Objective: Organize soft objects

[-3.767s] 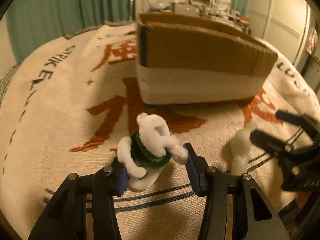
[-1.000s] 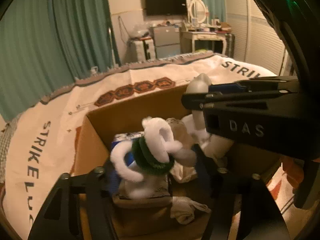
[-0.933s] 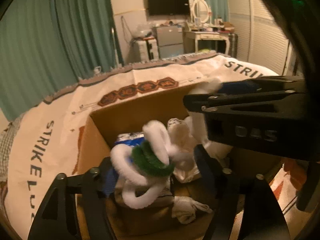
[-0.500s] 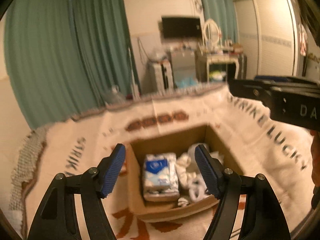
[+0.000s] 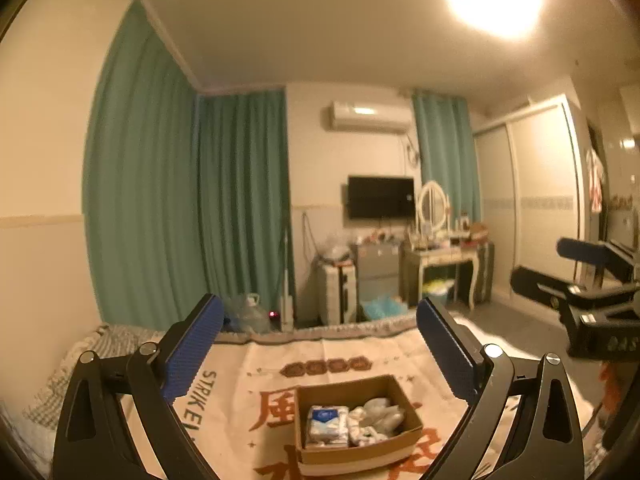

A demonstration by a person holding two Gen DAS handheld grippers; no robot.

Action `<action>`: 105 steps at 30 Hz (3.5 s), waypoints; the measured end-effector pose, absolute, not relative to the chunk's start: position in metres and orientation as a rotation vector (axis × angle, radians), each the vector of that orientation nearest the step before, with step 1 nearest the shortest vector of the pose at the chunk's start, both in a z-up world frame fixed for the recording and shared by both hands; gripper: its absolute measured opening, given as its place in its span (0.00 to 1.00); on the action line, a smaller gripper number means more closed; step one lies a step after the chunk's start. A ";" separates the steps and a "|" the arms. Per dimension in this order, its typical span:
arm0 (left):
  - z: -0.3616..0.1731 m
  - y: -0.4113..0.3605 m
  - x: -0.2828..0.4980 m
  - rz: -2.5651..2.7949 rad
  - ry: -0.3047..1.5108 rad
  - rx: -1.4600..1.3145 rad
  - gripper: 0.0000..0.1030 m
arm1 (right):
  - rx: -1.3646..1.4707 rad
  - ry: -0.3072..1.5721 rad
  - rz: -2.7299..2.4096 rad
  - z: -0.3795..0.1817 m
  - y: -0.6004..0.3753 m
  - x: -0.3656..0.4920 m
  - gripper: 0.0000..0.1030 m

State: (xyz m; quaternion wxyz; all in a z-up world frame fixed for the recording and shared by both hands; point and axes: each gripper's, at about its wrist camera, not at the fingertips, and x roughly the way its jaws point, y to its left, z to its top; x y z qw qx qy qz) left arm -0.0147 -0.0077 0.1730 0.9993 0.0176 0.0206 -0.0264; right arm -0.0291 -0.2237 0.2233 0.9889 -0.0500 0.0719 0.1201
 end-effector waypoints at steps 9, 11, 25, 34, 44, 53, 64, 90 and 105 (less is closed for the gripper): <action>0.115 0.000 -0.014 0.042 0.084 0.009 0.96 | -0.082 0.097 0.273 0.170 -0.217 -0.059 1.00; 0.095 0.000 -0.003 0.063 0.116 0.023 0.96 | -0.068 0.110 0.294 0.148 -0.216 -0.054 1.00; 0.021 0.006 0.026 0.069 0.304 0.011 0.96 | 0.018 0.338 0.277 0.051 -0.219 0.014 1.00; 0.020 0.001 0.024 0.045 0.318 0.016 0.96 | 0.021 0.337 0.254 0.052 -0.218 0.013 1.00; 0.018 -0.004 0.026 0.039 0.326 0.032 0.96 | 0.034 0.346 0.242 0.050 -0.222 0.014 1.00; 0.016 -0.005 0.027 0.028 0.335 0.023 0.96 | 0.037 0.349 0.239 0.051 -0.221 0.014 1.00; 0.015 -0.005 0.026 0.025 0.339 0.023 0.96 | 0.026 0.363 0.233 0.045 -0.221 0.015 1.00; 0.014 -0.004 0.025 0.030 0.344 0.025 0.96 | 0.032 0.385 0.229 0.040 -0.223 0.019 1.00; 0.016 -0.004 0.024 0.035 0.347 0.025 0.96 | 0.038 0.391 0.232 0.039 -0.221 0.022 1.00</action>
